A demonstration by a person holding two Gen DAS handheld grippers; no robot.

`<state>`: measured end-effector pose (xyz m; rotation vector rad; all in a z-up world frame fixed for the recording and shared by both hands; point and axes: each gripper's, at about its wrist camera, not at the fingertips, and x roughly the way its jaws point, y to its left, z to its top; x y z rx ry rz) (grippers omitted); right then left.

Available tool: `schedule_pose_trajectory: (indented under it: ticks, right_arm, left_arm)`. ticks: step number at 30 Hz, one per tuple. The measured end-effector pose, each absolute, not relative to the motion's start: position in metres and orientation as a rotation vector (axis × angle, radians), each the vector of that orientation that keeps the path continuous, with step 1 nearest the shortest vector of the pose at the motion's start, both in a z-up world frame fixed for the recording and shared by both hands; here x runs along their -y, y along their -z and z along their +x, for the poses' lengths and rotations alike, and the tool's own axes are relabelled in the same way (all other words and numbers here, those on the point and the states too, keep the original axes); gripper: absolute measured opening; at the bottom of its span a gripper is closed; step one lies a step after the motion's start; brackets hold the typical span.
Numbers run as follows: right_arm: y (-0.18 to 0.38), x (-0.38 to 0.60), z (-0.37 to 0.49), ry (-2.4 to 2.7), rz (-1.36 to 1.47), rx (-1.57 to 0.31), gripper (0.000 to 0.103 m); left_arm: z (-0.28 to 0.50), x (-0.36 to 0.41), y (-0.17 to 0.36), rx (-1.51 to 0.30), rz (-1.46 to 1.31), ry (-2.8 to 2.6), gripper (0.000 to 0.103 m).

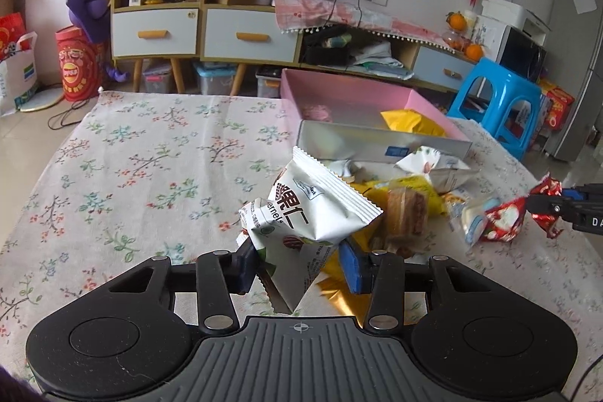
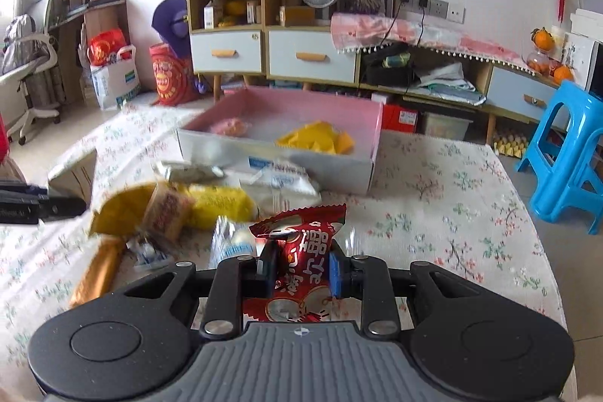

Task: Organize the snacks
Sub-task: 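Carry both packets into the pink box and open both tools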

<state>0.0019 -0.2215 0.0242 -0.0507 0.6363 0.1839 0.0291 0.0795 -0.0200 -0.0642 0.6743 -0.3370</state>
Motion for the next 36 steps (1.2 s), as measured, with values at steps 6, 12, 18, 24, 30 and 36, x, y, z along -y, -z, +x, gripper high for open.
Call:
schedule_pose_trajectory:
  ticks: [6,12,18,24,30,36]
  right_arm:
    - [-0.039,0.218,0.012,-0.183,-0.023,-0.606,0.015]
    - [-0.049,0.213,0.026,-0.17,0.002,-0.575,0.015]
    - [-0.056,0.214,0.045,-0.139,0.057,-0.564,0.015]
    - [-0.055,0.218,0.068,-0.091,0.146,-0.569,0.015]
    - [-0.052,0.22,0.095,-0.045,0.23,-0.558,0.015]
    - [-0.045,0.229,0.128,0.007,0.309,-0.557,0.015]
  left_arm:
    - [0.034,-0.066,0.007,-0.665,-0.077,0.353,0.042]
    - [0.045,-0.051,-0.001,-0.669,-0.087,0.356,0.042]
    - [0.06,-0.038,-0.008,-0.674,-0.112,0.35,0.042]
    - [0.075,-0.025,-0.015,-0.659,-0.155,0.331,0.042]
    - [0.095,-0.009,-0.022,-0.657,-0.164,0.333,0.042]
    - [0.124,0.018,-0.025,-0.647,-0.105,0.372,0.042]
